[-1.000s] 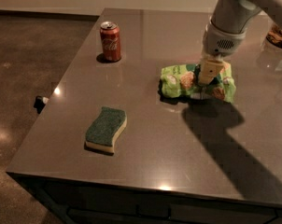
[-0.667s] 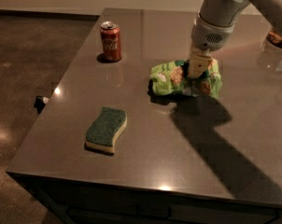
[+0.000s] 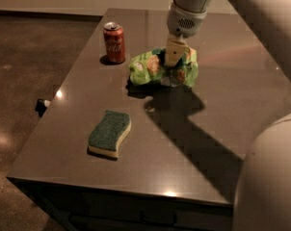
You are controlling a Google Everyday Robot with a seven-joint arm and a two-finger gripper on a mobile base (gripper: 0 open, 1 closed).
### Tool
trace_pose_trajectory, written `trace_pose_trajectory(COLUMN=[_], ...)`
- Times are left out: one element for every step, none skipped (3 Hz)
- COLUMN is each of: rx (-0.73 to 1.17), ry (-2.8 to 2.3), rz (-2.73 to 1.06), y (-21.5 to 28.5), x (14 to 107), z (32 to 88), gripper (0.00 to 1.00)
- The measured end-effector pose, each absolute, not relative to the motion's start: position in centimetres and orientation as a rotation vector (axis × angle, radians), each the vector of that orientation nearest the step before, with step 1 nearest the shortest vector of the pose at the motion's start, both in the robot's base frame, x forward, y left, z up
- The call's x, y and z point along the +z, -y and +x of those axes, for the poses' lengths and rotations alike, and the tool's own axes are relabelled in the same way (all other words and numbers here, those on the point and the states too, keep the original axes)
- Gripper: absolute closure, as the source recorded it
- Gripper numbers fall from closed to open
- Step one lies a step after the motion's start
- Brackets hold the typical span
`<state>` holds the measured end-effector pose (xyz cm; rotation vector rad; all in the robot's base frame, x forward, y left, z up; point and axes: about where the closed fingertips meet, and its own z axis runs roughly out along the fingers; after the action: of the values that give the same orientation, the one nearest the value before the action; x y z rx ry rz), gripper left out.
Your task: Move green rice chip bag near coke can
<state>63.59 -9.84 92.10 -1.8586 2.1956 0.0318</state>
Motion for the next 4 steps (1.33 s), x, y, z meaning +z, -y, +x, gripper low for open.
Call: trace_pose_trajectory(rx=[0.036,0.024,0.011,0.009], ry=[-2.184,-2.168,-2.162,-2.151], rz=[-1.842,-1.824,-1.816,-1.809], y=[7.1,4.1,3.0,2.7], x=[92.5,92.9,93.1,93.0], z=[65.2,67.2,68.4,68.8], gripper=[1.0,0.79,0.56,0.32])
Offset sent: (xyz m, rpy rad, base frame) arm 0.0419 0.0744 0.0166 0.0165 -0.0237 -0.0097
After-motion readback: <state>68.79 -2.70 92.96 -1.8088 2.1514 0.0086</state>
